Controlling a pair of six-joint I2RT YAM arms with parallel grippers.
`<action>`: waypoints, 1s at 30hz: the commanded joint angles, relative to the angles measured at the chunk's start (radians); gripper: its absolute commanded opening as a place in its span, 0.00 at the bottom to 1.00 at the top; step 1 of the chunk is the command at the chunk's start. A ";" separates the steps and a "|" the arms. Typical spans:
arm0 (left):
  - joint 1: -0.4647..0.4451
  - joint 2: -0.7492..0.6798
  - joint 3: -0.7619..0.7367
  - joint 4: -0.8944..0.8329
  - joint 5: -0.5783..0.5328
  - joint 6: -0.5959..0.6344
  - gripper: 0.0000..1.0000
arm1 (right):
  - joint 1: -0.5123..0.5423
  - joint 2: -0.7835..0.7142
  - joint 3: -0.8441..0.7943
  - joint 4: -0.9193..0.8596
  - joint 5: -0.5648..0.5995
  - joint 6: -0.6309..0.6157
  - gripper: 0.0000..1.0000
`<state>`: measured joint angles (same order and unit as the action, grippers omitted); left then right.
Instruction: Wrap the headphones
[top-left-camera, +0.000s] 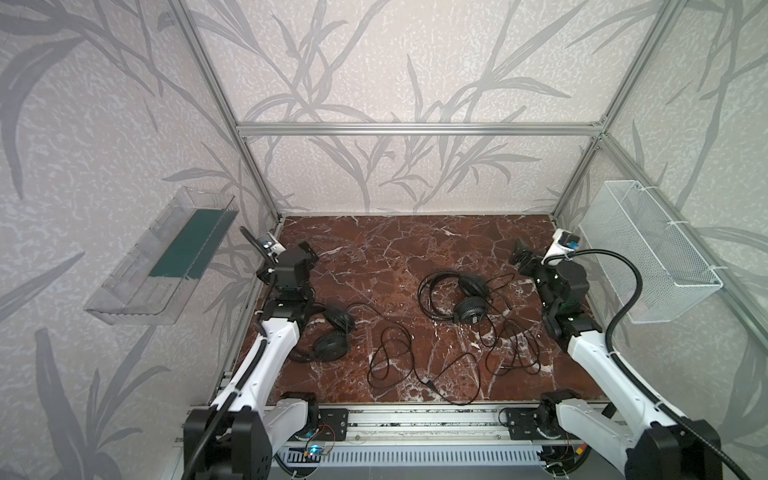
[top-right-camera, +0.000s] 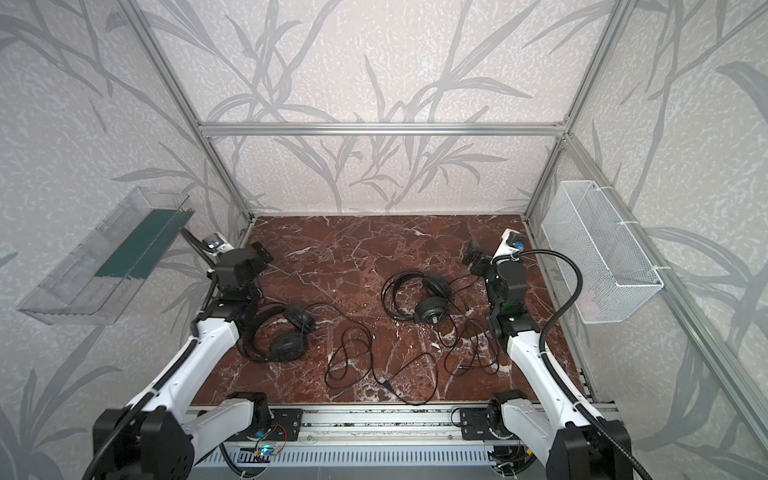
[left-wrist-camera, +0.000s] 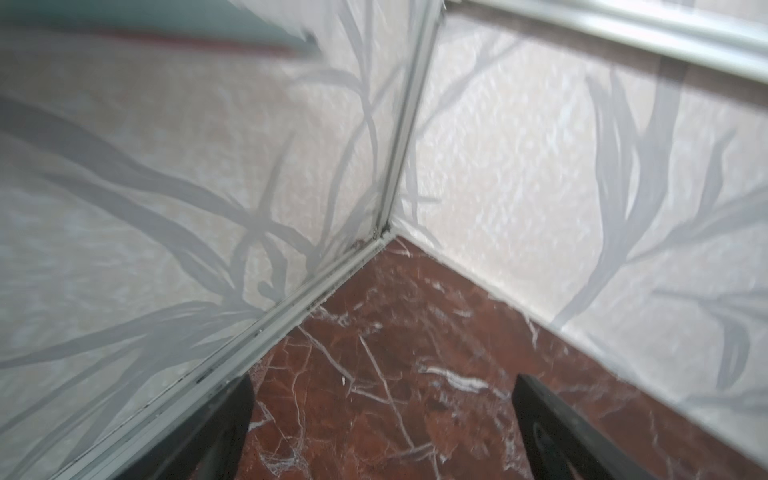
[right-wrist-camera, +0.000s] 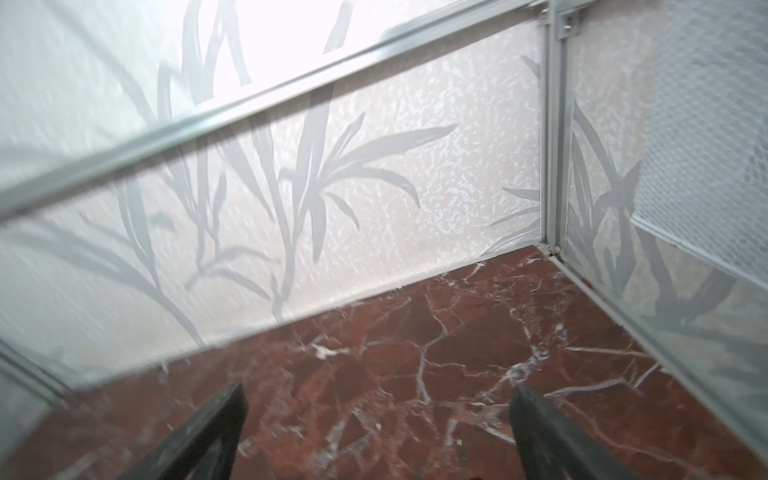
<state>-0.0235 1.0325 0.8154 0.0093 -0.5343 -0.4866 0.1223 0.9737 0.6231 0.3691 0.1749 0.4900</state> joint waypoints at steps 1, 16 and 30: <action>0.009 -0.043 0.066 -0.545 -0.012 -0.231 0.99 | -0.006 -0.021 -0.062 -0.175 -0.039 0.439 0.99; 0.209 0.108 0.094 -0.919 0.268 -0.081 0.99 | 0.299 0.036 0.052 -0.370 -0.300 0.154 0.99; 0.286 0.463 0.157 -0.876 0.283 0.068 0.88 | 0.454 0.003 -0.071 -0.340 -0.340 0.101 0.99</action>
<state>0.2390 1.4593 0.9356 -0.8570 -0.2584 -0.4591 0.5671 0.9810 0.5274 0.0269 -0.1452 0.6300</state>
